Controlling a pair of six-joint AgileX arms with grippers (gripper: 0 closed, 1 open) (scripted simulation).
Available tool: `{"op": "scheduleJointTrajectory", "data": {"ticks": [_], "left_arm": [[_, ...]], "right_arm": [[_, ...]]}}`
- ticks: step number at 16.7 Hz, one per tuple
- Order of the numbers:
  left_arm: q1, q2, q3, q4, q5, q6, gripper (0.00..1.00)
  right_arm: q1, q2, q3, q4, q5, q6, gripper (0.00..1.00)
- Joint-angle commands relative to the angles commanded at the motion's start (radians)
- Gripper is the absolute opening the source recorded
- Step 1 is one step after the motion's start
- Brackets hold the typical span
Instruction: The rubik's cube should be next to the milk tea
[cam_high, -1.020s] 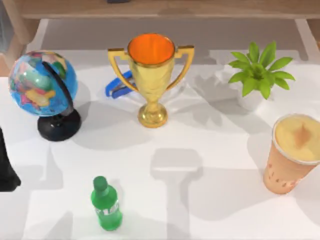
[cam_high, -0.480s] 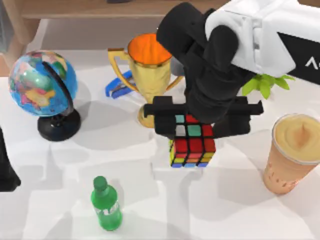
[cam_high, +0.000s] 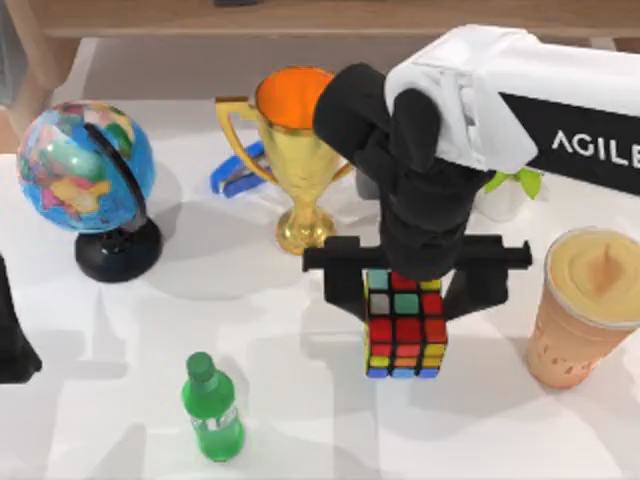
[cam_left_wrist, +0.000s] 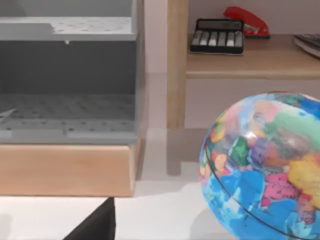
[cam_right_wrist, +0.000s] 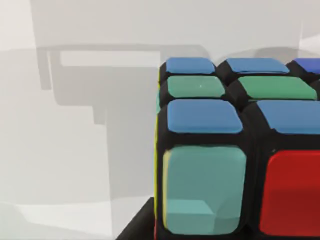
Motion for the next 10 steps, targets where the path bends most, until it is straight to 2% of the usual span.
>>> {"op": "scheduleJointTrajectory", "data": {"ticks": [10], "left_arm": [[0.000, 0.000, 0.000, 0.000, 0.000, 0.000, 1.00]], "right_arm": [[0.015, -0.035, 0.016, 0.048, 0.003, 0.005, 0.00]]}}
